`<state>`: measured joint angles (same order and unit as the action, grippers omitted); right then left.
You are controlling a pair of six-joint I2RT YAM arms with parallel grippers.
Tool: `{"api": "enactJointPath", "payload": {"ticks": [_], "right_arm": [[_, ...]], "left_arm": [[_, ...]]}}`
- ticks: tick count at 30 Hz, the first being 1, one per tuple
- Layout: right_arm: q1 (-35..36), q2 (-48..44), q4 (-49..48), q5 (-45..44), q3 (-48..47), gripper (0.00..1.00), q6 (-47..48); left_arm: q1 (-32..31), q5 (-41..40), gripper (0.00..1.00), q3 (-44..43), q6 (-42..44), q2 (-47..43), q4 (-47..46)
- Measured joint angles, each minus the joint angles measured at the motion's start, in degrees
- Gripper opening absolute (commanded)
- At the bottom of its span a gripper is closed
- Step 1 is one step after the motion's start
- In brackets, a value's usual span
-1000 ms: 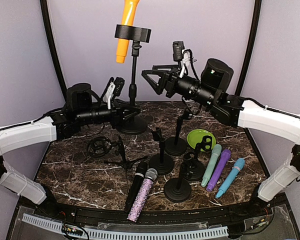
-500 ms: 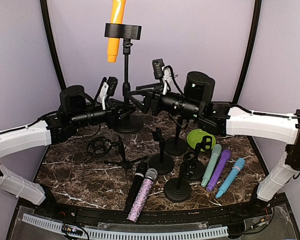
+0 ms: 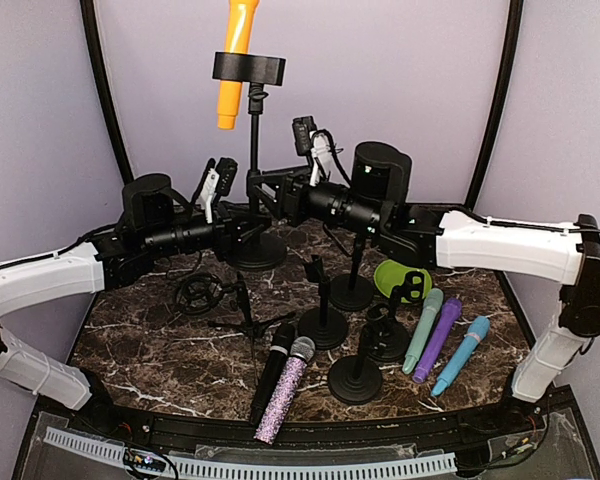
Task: Remove the microphone from the stand
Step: Unscrew the knob on the stand of the microphone stand.
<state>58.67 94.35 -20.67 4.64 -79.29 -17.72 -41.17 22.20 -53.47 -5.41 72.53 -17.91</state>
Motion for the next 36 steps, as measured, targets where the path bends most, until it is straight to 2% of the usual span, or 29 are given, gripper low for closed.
{"api": "enactJointPath", "payload": {"ticks": [7, 14, 17, 20, 25, 33, 36], "right_arm": [[0.15, 2.34, -0.07, 0.0, -2.62, 0.39, -0.02], [0.22, 3.39, 1.29, -0.26, -3.96, 0.12, 1.11], [0.15, 3.39, 1.51, -0.11, -3.96, 0.05, 1.6], [0.02, 3.13, 1.64, 1.36, -3.85, 0.03, 2.23], [-2.29, 1.05, 2.29, 10.86, -2.43, 0.0, 2.49], [-4.92, -1.88, 1.99, 32.09, -1.9, 0.0, 1.92], [-5.18, -2.1, 0.83, 37.38, -1.9, 0.08, 0.72]], "left_arm": [[0.0, 0.92, 0.0, 0.0, 0.0, 0.04, -0.02], [0.02, 1.22, 0.0, 0.0, -0.81, 0.28, 0.09], [0.07, 1.46, 0.0, 0.0, -1.29, 0.37, 0.22], [0.09, 2.16, 0.0, 0.0, -1.27, 0.37, 0.13], [0.02, 6.27, 0.0, 0.0, -1.16, 0.37, -0.61], [-0.52, 21.99, 0.0, -0.15, -3.41, 0.44, -5.68], [-0.87, 26.82, 0.0, -0.44, -4.72, 0.96, -7.72]]}}
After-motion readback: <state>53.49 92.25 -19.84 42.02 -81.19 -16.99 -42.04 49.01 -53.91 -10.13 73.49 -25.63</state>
